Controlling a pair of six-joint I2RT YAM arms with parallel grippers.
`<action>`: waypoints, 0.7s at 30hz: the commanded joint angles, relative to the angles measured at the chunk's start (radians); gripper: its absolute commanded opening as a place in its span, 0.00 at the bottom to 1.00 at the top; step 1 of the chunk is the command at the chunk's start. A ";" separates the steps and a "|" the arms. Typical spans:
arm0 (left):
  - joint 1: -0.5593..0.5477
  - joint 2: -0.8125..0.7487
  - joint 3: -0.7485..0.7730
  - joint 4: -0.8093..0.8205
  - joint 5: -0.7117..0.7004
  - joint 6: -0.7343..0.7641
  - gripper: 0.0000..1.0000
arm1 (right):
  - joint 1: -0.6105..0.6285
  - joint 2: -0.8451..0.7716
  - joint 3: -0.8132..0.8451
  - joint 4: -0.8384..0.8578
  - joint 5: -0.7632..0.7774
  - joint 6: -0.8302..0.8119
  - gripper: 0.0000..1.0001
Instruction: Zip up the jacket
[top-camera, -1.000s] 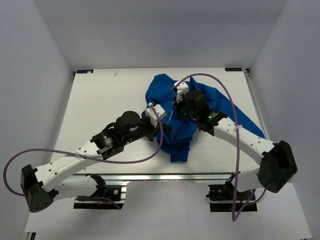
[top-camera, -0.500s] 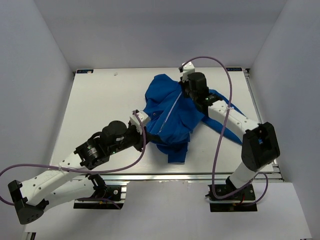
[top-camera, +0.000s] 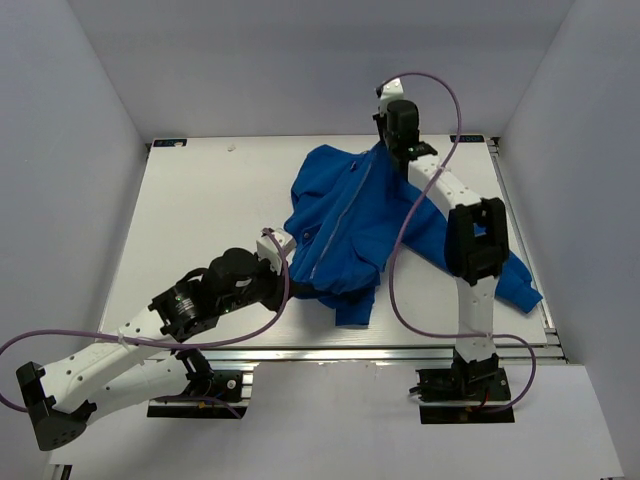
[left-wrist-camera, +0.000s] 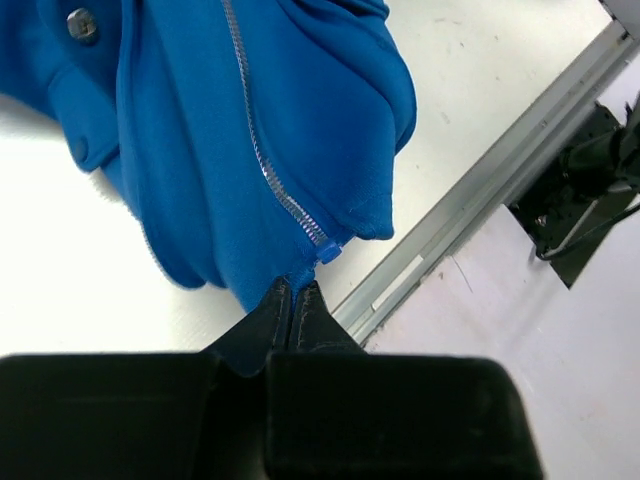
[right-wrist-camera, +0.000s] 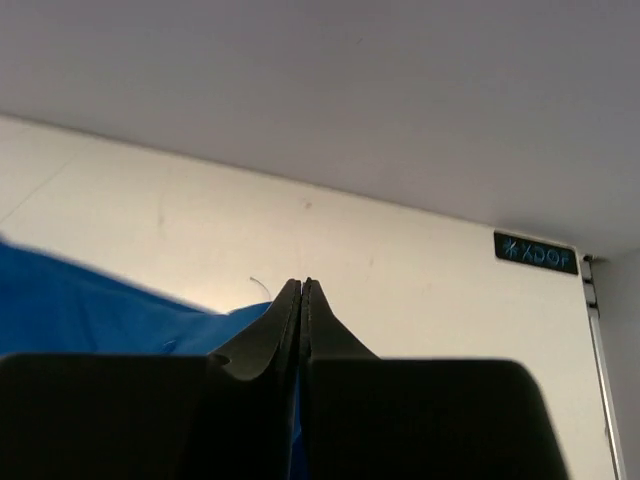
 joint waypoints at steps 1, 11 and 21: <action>-0.004 -0.029 0.011 -0.072 0.021 -0.042 0.00 | -0.078 0.105 0.212 0.063 0.079 -0.040 0.00; -0.002 0.006 -0.027 -0.045 0.035 -0.084 0.27 | -0.092 0.119 0.231 0.034 -0.198 -0.017 0.05; -0.002 -0.003 0.028 -0.108 -0.069 -0.156 0.98 | -0.092 -0.168 -0.099 0.010 -0.334 0.196 0.89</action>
